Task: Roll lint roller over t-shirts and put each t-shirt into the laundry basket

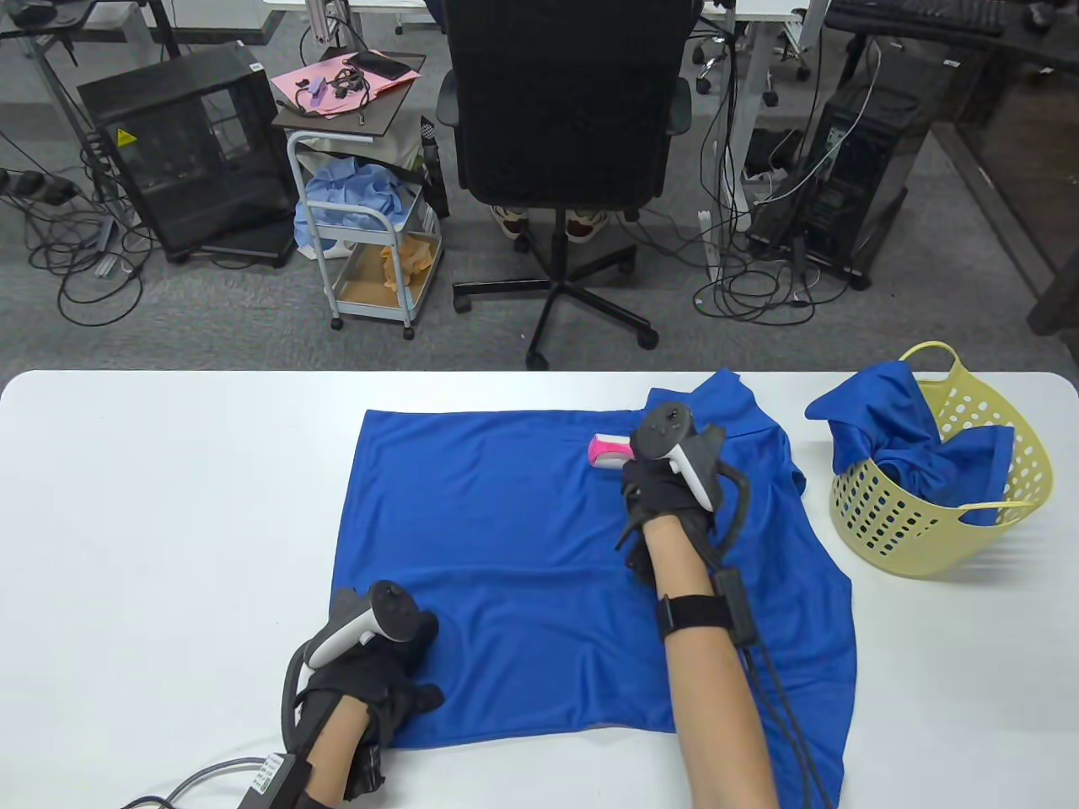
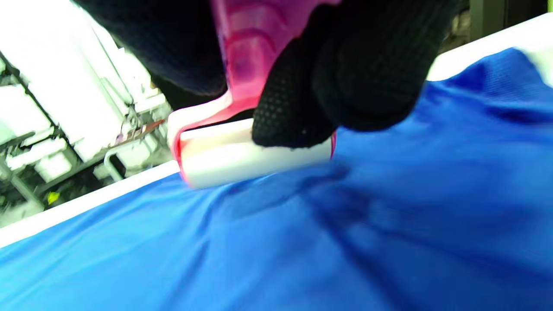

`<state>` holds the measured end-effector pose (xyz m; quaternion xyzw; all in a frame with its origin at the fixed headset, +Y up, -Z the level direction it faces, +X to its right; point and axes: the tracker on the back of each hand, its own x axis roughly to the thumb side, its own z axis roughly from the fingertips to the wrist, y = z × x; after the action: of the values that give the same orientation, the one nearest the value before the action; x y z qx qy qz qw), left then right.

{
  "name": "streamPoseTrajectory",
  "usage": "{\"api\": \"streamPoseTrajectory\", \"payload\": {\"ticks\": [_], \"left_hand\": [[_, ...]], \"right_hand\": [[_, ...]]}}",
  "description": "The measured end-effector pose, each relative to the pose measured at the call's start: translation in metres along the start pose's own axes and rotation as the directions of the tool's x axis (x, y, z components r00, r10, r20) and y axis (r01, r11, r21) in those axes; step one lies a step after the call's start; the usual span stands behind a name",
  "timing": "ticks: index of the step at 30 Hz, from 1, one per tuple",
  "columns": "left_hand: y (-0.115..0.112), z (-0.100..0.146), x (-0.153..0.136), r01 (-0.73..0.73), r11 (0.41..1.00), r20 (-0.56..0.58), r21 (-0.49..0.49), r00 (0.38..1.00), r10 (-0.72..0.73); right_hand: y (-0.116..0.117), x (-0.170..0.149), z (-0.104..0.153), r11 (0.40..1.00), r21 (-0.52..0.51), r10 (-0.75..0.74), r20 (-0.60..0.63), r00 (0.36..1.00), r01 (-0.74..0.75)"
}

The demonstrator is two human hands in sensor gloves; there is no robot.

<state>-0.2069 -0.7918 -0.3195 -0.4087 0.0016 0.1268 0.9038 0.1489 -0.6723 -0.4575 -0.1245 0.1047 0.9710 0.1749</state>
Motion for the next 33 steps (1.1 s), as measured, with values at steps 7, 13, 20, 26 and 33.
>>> {"api": "streamPoseTrajectory", "payload": {"ticks": [7, 13, 20, 26, 33], "left_hand": [[0.000, 0.000, 0.000, -0.008, 1.000, 0.002, -0.003, 1.000, 0.008], [0.000, 0.000, -0.001, -0.016, 1.000, 0.007, -0.002, 1.000, 0.016], [-0.001, 0.000, -0.002, -0.029, 1.000, 0.014, -0.007, 0.999, 0.029], [-0.001, 0.000, -0.003, -0.033, 0.999, 0.018, -0.016, 0.999, 0.033], [-0.001, 0.000, -0.004, -0.030, 0.999, 0.020, -0.022, 0.999, 0.030]], "right_hand": [[-0.010, -0.047, 0.097, 0.903, 0.317, 0.309, -0.013, 0.951, -0.289], [0.006, -0.054, 0.103, 0.921, 0.262, 0.304, -0.017, 0.953, -0.289], [0.008, -0.036, 0.025, 0.977, 0.084, 0.205, -0.135, 0.969, -0.195], [0.016, -0.023, -0.041, 0.982, -0.072, 0.159, -0.190, 0.969, -0.175], [0.047, -0.037, -0.084, 0.997, -0.012, 0.073, -0.198, 0.977, -0.077]]}}
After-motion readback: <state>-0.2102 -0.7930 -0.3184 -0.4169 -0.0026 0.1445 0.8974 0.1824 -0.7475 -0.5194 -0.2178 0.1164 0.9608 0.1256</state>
